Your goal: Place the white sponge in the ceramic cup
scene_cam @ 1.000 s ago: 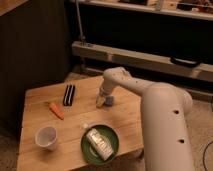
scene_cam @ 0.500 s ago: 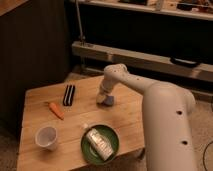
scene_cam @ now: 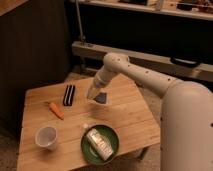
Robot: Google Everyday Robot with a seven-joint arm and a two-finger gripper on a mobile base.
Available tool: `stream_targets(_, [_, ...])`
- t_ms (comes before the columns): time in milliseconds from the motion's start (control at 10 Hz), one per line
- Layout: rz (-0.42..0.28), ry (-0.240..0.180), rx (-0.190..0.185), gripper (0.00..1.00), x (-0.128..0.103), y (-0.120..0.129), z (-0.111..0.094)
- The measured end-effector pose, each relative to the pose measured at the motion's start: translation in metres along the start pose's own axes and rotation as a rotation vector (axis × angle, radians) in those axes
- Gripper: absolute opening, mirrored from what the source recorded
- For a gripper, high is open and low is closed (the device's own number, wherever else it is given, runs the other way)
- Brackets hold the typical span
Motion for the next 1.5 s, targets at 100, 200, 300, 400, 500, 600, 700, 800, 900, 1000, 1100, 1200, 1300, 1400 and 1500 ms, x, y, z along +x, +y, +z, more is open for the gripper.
stream_targets(100, [-0.030, -0.057, -0.054, 0.00, -0.025, 0.022, -0.009])
stream_targets(200, [-0.059, -0.104, -0.102, 0.00, -0.043, 0.041, -0.014])
stream_targets(300, [-0.094, -0.158, -0.156, 0.00, -0.063, 0.063, -0.017])
stream_targets(400, [-0.136, -0.225, -0.223, 0.00, -0.084, 0.089, -0.021])
stream_targets(500, [-0.164, -0.271, -0.266, 0.00, -0.098, 0.105, -0.023])
stream_targets(600, [-0.200, -0.331, -0.335, 0.00, -0.114, 0.128, -0.021])
stream_targets(700, [-0.240, -0.401, -0.413, 0.00, -0.132, 0.152, -0.018])
stream_targets(800, [-0.268, -0.454, -0.473, 0.00, -0.143, 0.170, -0.015])
stream_targets(900, [-0.307, -0.524, -0.548, 0.00, -0.158, 0.191, -0.011])
stream_targets(1000, [-0.351, -0.592, -0.624, 0.00, -0.173, 0.213, -0.006])
stream_targets(1100, [-0.395, -0.647, -0.690, 0.00, -0.186, 0.231, -0.001])
stream_targets(1200, [-0.447, -0.697, -0.746, 0.00, -0.198, 0.247, 0.001])
stream_targets(1300, [-0.490, -0.729, -0.779, 0.00, -0.206, 0.257, 0.003])
stream_targets(1400, [-0.539, -0.767, -0.806, 0.00, -0.217, 0.266, 0.006])
stream_targets(1500, [-0.565, -0.782, -0.806, 0.00, -0.220, 0.268, 0.009])
